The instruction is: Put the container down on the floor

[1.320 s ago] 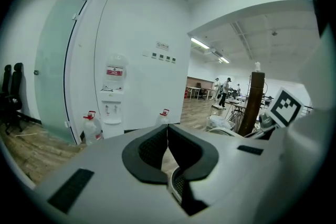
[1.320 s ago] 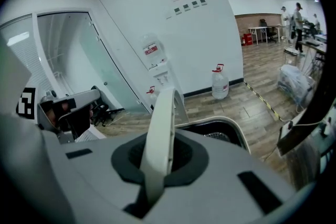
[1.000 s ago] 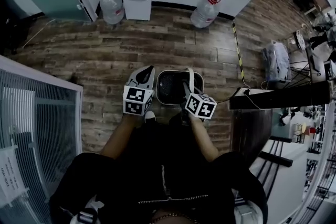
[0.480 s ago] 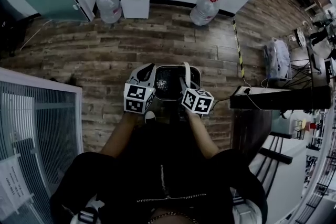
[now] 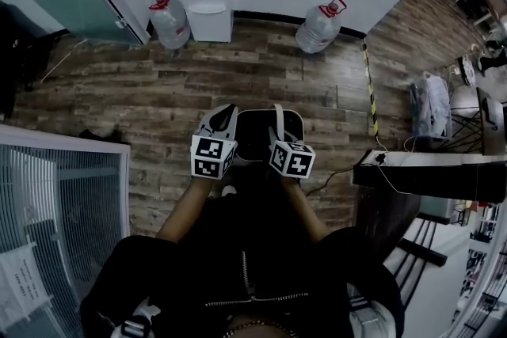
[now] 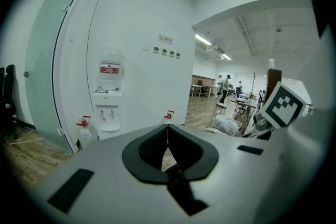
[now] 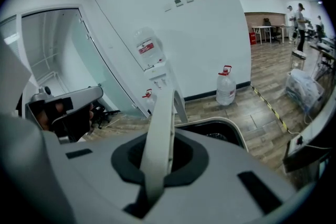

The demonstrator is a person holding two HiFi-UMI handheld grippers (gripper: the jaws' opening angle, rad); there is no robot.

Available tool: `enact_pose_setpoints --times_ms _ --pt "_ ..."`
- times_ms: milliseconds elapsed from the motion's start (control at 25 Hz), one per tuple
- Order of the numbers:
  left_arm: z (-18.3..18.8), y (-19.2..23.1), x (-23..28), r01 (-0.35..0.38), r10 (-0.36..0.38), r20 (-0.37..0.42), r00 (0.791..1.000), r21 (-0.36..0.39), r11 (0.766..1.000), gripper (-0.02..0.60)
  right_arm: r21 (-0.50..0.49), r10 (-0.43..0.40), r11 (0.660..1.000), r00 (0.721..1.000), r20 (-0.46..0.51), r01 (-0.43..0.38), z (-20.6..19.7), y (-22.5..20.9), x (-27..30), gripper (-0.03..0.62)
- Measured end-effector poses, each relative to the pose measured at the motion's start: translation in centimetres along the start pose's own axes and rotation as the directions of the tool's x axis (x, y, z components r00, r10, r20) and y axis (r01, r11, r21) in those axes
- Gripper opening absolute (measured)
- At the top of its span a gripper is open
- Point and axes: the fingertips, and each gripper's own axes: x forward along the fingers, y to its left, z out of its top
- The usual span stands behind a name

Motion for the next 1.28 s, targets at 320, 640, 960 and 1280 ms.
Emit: enact_pose_setpoints --times_ms 320,640,960,1280 --pt "2.7 0.8 6.3 -0.085 0.084 -0.010 0.996 -0.018 0.996 0.015 -0.048 0.019 0.999 0.999 -0.037 -0.020 5.5 -3.9 3.7 0.014" --pt "3.9 0.7 9.8 -0.150 0.150 -0.015 0.989 -0.041 0.988 0.015 -0.096 0.071 0.993 0.996 -0.054 -0.075 9.5 -6.4 5.6 0.014" --pt "4.2 0.1 11.3 -0.142 0.141 -0.048 0.989 -0.018 0.990 0.015 -0.043 0.076 0.996 0.996 -0.048 -0.079 11.0 -8.7 6.1 0.014" --pt "5.4 1.2 14.1 -0.110 0.110 -0.060 0.992 0.009 0.994 0.015 -0.004 0.048 0.999 0.999 -0.022 -0.048 12.6 -10.8 6.3 0.014"
